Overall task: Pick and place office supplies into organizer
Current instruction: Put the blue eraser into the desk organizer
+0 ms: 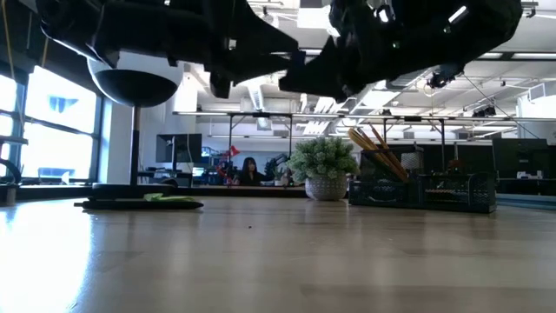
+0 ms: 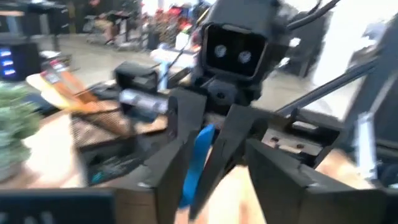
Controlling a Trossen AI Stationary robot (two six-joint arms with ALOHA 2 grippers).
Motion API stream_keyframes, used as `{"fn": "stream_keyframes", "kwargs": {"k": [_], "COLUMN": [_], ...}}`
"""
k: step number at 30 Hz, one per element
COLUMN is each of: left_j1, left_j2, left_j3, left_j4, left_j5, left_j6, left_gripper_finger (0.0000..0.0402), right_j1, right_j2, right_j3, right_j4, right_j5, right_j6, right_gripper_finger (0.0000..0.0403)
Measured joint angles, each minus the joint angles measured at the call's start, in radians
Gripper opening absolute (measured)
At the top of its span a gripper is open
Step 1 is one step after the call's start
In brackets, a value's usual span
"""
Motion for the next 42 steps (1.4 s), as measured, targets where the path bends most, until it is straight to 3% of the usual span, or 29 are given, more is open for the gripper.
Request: {"fn": "stream_keyframes", "kwargs": {"k": [7,11,14,26,42], "left_j1": [0.0,0.0,0.0,0.0,0.0], "left_j2": [-0.129,-0.191,-0.205,-0.207,-0.207], "left_j3": [0.0,0.0,0.0,0.0,0.0], "left_j4": [-0.222,-0.31,-0.323,-0.331,-0.341], "left_j5": [-0.077,-0.078,-0.078,-0.078,-0.074], "left_j6": [0.002,0.001,-0.004,-0.001,0.0], "left_gripper_finger": [0.0226,0.0237,0.0237,0.02,0.0183], "right_j1": [-0.035,-0.056,-0.085,-0.304,-0.317], "right_j2": [-0.177,-0.288,-0.354,-0.411,-0.411], "right_j3": [0.0,0.0,0.0,0.0,0.0], "right_j4": [-0.444,-0.723,-0.871,-1.087,-1.092], "right_j5": [0.211,0.369,0.42,0.321,0.286], "right_j6": [0.029,0.089,0.124,0.176,0.176], "right_gripper_finger": [0.0009,0.0008,0.0006,0.0019,0.003]}}
